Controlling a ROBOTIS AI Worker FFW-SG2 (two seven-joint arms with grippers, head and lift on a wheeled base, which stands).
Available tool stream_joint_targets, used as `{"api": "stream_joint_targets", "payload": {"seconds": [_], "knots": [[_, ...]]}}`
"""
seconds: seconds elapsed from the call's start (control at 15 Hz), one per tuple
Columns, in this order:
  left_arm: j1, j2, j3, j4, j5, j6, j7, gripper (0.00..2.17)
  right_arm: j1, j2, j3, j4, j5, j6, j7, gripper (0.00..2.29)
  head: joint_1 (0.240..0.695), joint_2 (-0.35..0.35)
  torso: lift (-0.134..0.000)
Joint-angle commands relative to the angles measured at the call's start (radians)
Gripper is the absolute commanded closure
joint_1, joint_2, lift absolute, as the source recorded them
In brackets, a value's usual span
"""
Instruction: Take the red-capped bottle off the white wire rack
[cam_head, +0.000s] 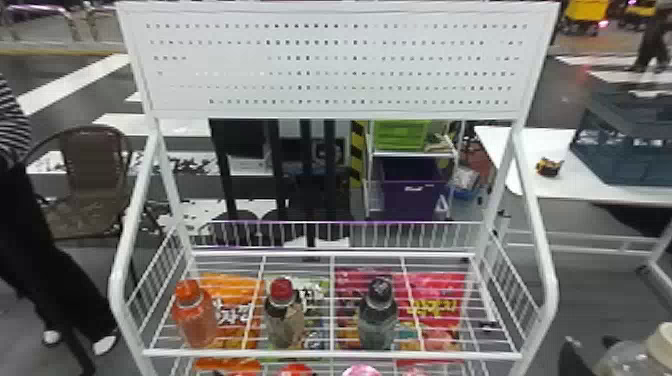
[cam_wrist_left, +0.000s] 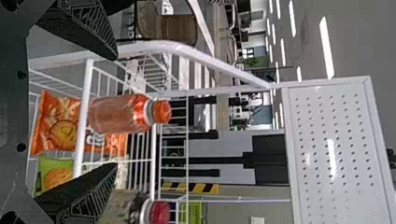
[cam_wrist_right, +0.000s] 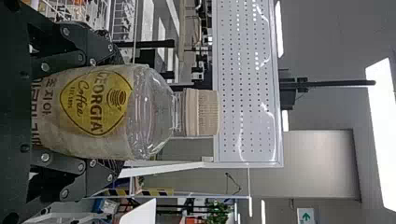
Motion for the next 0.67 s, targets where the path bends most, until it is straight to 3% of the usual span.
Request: {"api": "stream_joint_targets", "payload": {"seconds": [0.0, 0.27, 0.6], "knots": [[-0.052, 0.000, -0.065, 0.144, 0.001, -0.107, 0.009, 0.09, 0.000, 0.001, 0.002, 0.001, 0.002, 0.000, 0.000, 1.38, 0.499, 0.000, 0.000], [-0.175, -0.005, -0.163, 0.301, 0.023, -0.153, 0.023, 0.09, -0.003, 0.001, 0.014, 0.005, 0.011, 0.000, 0.000, 1.38, 0.499, 0.000, 0.000], [-0.350, -0.051, -0.268, 0.493, 0.057, -0.212, 0.040, 0.09, -0.006, 0.001, 0.014, 0.013, 0.003, 0.000, 0.000, 1.38, 0.499, 0.000, 0.000]]}}
